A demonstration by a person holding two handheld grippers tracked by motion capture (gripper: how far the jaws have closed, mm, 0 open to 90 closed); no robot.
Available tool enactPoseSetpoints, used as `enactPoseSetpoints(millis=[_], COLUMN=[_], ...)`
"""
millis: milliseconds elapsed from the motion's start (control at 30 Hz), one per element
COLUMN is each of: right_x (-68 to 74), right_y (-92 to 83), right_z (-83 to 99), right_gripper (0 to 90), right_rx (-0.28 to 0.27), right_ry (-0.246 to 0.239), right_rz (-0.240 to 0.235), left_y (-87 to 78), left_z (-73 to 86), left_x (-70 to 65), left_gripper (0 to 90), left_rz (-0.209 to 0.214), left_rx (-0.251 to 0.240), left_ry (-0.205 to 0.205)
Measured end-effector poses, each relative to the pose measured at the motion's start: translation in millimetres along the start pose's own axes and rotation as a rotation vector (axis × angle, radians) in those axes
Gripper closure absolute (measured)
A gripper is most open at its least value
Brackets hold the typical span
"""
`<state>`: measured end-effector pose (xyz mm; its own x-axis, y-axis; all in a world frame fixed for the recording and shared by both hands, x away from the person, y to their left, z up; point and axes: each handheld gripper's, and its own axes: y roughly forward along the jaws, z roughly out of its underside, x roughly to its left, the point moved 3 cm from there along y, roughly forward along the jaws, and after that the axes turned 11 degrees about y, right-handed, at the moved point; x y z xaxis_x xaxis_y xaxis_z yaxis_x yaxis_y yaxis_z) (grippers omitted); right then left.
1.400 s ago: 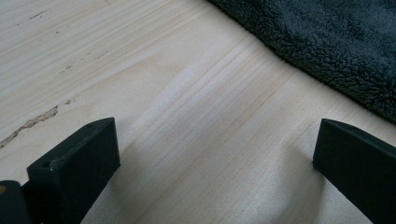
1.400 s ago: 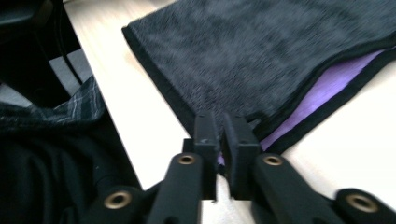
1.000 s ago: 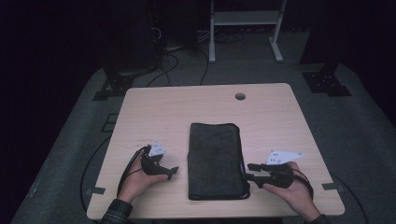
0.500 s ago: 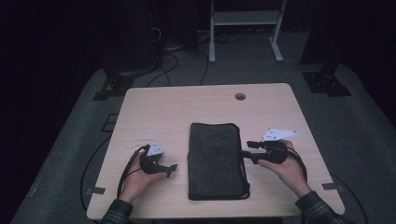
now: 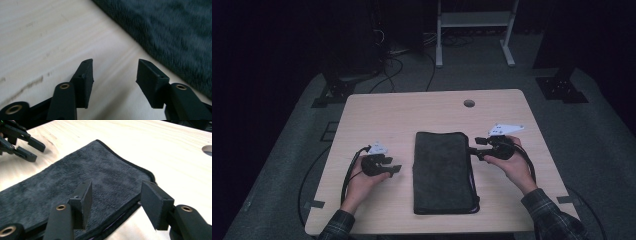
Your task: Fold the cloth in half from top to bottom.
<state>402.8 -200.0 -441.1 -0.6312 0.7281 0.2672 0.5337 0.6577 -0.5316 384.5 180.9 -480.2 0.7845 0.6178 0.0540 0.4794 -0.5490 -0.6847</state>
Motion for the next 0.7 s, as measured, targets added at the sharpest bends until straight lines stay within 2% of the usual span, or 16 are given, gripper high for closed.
enactPoseSetpoints(millis=[300,700], right_x=[-9.8,-19.4], right_y=[15.1,42.4], right_z=[-11.7,-33.1], right_gripper=[43.0,43.9], right_rx=[0.011,0.008], right_ry=[-0.014,-0.023], right_rz=[0.019,0.029], left_y=[7.5,30.1], left_z=[-30.5,-68.5], left_x=[11.5,25.6], left_gripper=[50.0,49.5], left_rz=[0.009,0.013], left_rx=[-0.022,-0.052], left_ry=[0.025,0.047])
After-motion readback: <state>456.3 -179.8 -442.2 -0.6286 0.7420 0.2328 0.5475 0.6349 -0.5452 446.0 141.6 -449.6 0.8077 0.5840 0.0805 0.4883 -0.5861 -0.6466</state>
